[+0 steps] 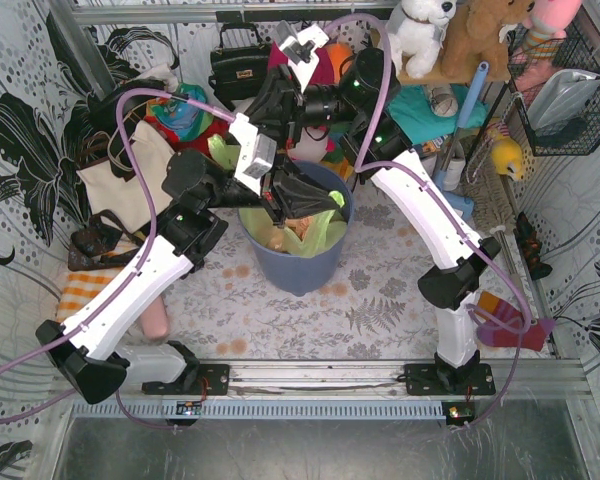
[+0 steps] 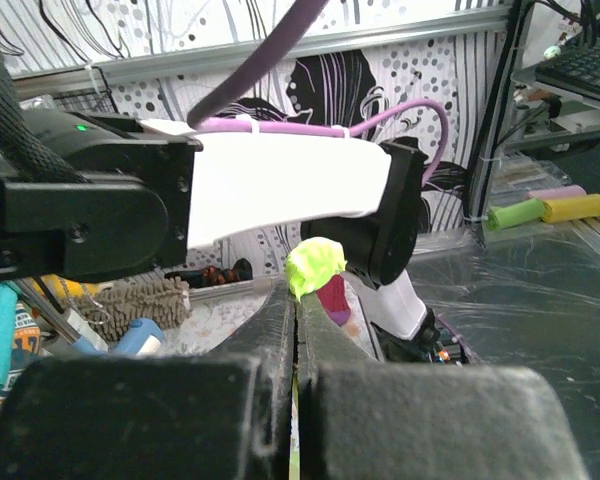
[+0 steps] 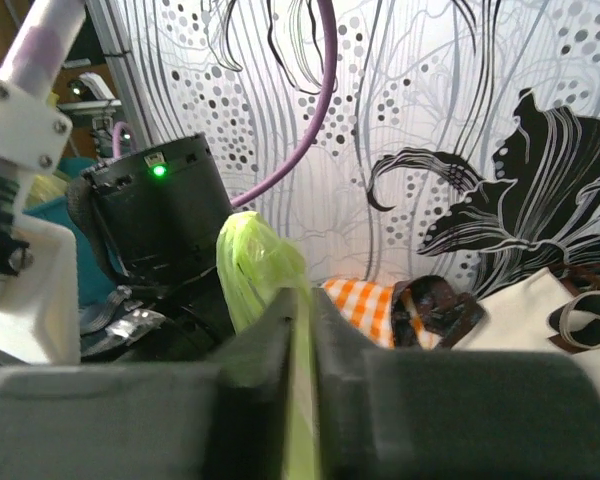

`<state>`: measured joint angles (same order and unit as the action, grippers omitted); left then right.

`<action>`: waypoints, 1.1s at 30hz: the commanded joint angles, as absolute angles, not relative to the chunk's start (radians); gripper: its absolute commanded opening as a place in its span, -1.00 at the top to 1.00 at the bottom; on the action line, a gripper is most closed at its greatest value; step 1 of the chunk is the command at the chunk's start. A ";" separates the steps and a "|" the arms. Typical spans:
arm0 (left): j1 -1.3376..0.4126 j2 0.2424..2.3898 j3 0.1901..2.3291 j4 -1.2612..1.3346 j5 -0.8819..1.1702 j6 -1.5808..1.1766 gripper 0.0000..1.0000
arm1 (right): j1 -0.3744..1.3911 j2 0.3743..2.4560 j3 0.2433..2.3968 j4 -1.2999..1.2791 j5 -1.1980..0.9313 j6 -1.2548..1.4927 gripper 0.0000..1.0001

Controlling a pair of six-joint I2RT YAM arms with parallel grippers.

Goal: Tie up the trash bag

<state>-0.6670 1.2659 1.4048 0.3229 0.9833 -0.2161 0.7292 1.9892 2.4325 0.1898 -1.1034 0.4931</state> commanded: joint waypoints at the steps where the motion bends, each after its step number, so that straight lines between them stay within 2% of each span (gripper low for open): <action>1: -0.669 1.219 1.372 0.389 1.041 -0.215 1.00 | 0.735 1.940 2.446 0.198 -1.123 0.473 0.46; 2: -0.670 1.217 1.368 0.397 1.053 -0.217 1.00 | 0.734 1.944 2.454 0.199 -1.131 0.475 0.20; 3: -0.670 1.215 1.367 0.401 1.067 -0.218 1.00 | 0.733 1.949 2.466 0.199 -1.140 0.480 0.04; 5: -0.670 1.216 1.367 0.402 1.082 -0.219 1.00 | 0.733 1.968 2.493 0.208 -1.161 0.495 -0.14; 10: -0.670 1.227 1.375 0.406 1.101 -0.228 1.00 | 0.726 2.046 2.570 0.353 -1.238 0.668 -0.33; 13: -0.670 1.232 1.378 0.414 1.111 -0.235 1.00 | 0.724 2.095 2.599 0.505 -1.279 0.811 -0.35; 17: -0.670 1.237 1.379 0.441 1.126 -0.258 1.00 | 0.725 2.117 2.610 0.571 -1.289 0.875 -0.34; 19: -0.669 1.242 1.378 0.460 1.133 -0.273 1.00 | 0.726 2.116 2.594 0.597 -1.290 0.892 -0.27; 24: -0.670 1.257 1.380 0.491 1.137 -0.298 1.00 | 0.726 2.116 2.582 0.639 -1.290 0.919 0.12; 27: -0.669 1.266 1.383 0.500 1.139 -0.309 1.00 | 0.725 2.108 2.577 0.653 -1.279 0.920 0.27; 31: -0.669 1.272 1.394 0.499 1.133 -0.311 1.00 | 0.726 2.093 2.576 0.639 -1.265 0.899 0.74; 33: -0.670 1.273 1.401 0.485 1.124 -0.302 1.00 | 0.726 2.081 2.569 0.617 -1.256 0.875 0.87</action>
<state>-0.6716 1.2720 1.3705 0.4446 1.1233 -0.2920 0.7280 2.1235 2.5782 0.5900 -1.2701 0.8974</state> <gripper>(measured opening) 0.010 0.111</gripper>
